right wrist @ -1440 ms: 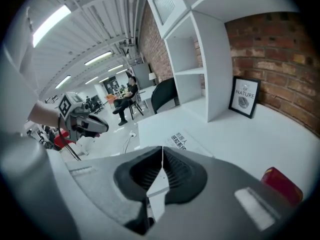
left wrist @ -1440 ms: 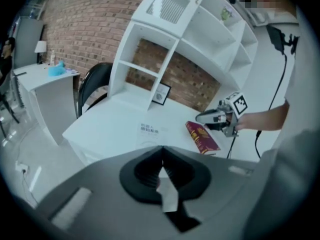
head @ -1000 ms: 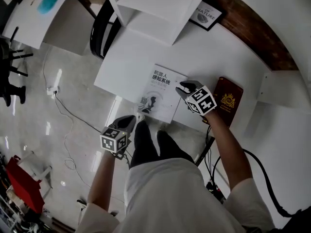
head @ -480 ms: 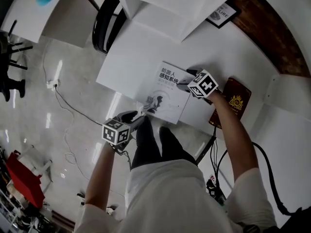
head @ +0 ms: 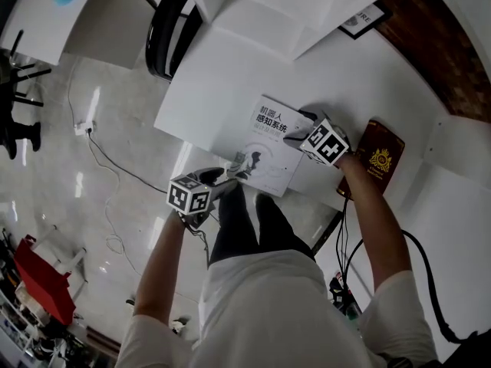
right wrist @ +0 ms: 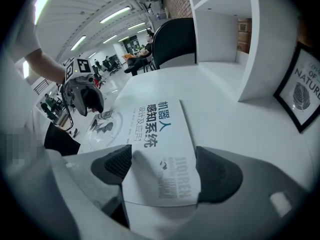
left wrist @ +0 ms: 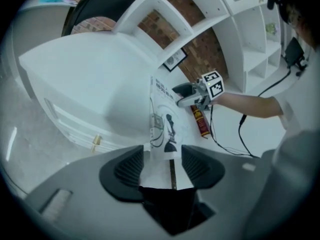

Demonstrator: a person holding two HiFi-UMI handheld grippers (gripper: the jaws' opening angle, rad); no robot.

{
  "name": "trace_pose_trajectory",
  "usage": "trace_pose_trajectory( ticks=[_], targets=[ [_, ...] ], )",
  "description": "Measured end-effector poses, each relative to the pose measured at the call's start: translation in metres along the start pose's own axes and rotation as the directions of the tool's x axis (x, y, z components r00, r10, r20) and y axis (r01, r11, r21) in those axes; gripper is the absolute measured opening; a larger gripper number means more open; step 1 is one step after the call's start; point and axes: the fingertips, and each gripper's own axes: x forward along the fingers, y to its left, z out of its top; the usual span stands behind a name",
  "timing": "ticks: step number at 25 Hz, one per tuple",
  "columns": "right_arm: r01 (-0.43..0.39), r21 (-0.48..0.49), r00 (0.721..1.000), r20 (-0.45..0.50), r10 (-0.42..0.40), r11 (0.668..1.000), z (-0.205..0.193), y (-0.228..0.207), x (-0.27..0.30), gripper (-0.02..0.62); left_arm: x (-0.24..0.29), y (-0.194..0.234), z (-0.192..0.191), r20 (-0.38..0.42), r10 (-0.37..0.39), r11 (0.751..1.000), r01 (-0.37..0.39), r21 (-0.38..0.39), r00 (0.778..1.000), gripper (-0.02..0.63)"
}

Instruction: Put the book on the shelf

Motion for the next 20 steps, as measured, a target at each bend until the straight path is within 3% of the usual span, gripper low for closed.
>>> trace_pose_trajectory(
  ticks=[9, 16, 20],
  targets=[
    [-0.002, -0.074, 0.999, 0.053, 0.006, 0.997, 0.009, 0.033, 0.002, 0.397, 0.030, 0.004, -0.009, -0.101, -0.119, 0.993, 0.118, -0.018, 0.988, 0.290],
    [-0.017, -0.088, 0.998, 0.063, 0.023, 0.996, 0.011, 0.070, 0.009, 0.397, 0.048, -0.012, -0.038, -0.151, -0.325, 0.944, 0.310, -0.114, 0.934, 0.287],
    [0.000, -0.050, 0.997, 0.080, 0.005, 0.999, 0.008, 0.074, 0.010, 0.397, 0.052, -0.010, -0.047, -0.171, -0.327, 0.944, 0.317, -0.087, 0.929, 0.209]
  ],
)
